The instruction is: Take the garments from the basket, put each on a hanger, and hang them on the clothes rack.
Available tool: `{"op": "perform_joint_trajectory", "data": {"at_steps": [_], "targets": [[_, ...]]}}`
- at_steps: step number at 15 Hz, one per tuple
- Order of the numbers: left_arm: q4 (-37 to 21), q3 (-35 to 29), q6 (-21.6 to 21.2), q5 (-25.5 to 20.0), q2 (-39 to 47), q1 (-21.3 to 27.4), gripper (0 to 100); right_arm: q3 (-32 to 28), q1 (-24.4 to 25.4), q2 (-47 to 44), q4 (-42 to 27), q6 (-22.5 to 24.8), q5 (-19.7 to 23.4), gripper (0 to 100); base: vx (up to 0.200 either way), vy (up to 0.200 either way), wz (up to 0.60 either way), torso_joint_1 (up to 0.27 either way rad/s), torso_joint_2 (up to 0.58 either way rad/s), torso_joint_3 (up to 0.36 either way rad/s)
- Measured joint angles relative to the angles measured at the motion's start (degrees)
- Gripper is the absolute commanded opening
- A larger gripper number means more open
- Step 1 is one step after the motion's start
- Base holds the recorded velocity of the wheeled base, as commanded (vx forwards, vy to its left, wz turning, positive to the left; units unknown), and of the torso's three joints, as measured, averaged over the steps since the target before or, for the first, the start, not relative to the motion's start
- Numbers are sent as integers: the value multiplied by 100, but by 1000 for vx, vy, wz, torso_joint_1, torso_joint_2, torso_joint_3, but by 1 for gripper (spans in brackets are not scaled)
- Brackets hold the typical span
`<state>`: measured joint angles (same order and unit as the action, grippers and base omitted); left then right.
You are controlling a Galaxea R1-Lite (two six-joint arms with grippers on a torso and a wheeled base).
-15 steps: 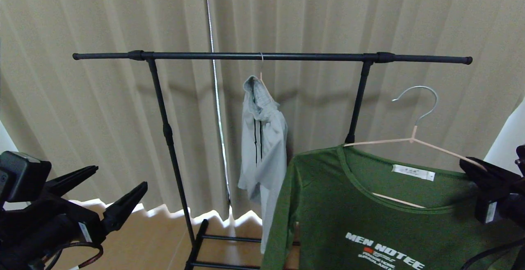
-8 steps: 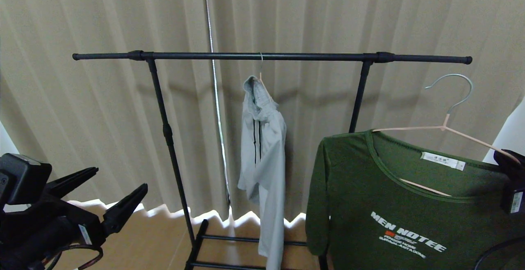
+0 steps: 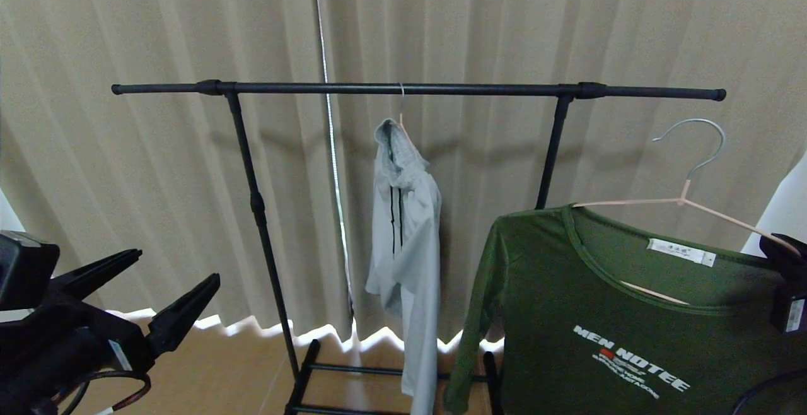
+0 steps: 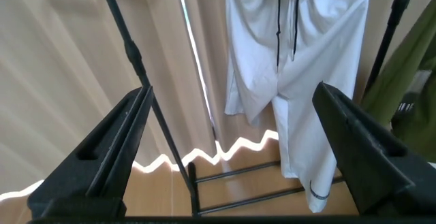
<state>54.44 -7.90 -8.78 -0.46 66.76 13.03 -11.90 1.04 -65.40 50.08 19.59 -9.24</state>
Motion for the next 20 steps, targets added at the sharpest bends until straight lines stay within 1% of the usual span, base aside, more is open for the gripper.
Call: {"op": "perform_joint_trajectory", "data": {"at_steps": [13,15,17,20], "targets": [[-4,-1,-30,0,-69,6,100,-11,56,60,-54,-5,27,0,200,0,0,5,3,2],[-6,40,-35,-11,-99,37,100,-89,67,49,-177,-5,24,0,0,0,0,0,0,0],[-11,77,-37,-13,-102,144,100,-323,190,-85,-530,-2,-6,0,0,0,0,0,0,0],[-4,94,-35,-16,-116,229,100,-968,367,-304,-1089,-2,-239,0,0,0,0,0,0,0]]}}
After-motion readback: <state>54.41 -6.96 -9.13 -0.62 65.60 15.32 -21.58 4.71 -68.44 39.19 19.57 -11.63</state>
